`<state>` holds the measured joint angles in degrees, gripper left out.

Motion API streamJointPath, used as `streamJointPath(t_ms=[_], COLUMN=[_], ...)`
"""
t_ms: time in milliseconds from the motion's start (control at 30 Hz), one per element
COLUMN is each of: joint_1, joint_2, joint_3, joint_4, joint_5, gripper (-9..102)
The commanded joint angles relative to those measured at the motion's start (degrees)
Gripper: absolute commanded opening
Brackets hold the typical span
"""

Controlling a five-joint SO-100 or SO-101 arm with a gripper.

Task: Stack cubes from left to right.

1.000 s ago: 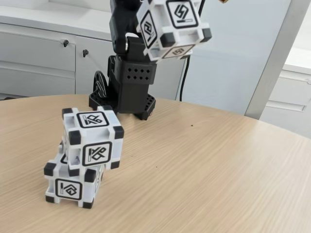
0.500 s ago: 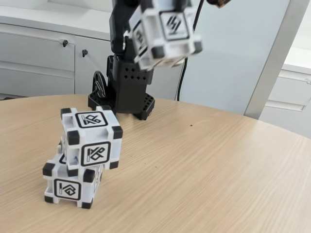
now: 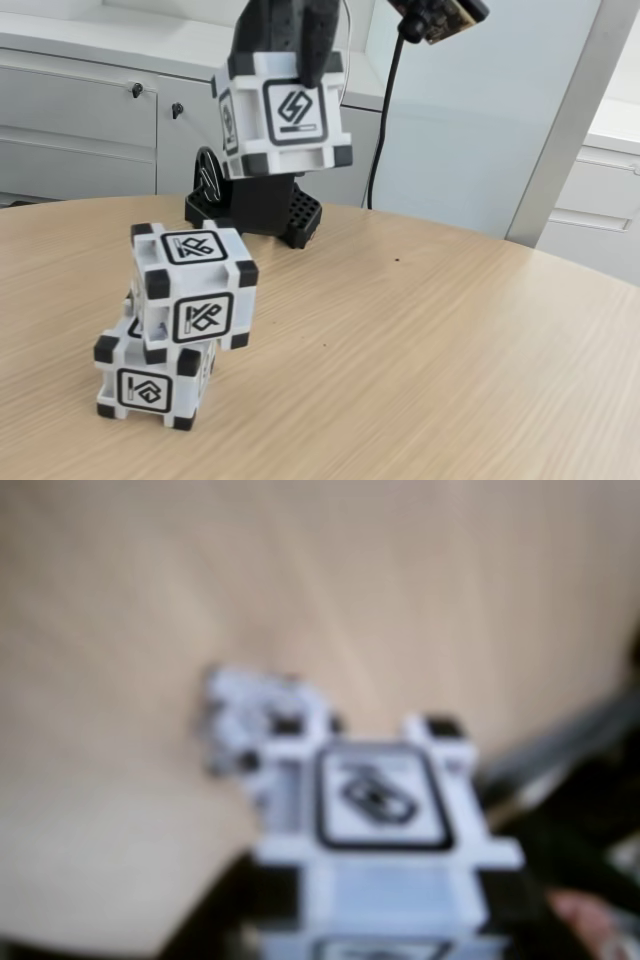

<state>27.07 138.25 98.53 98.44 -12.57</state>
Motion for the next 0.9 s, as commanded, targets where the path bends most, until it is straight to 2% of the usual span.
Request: streamJointPath(t_ms=[0,367,633,867], joint_1=[2.5,9.1,9.4,9.4], joint_2=[-0.2,-0.4,-0.7,-7.6], joint_3=[-2.4,-1.7,-1.7,-2.2], joint_4=[0.4,0.4,0.4,0.4], joint_5=[-2.3,-3.3,-0.3,-0.1], gripper=[15,14,14,14])
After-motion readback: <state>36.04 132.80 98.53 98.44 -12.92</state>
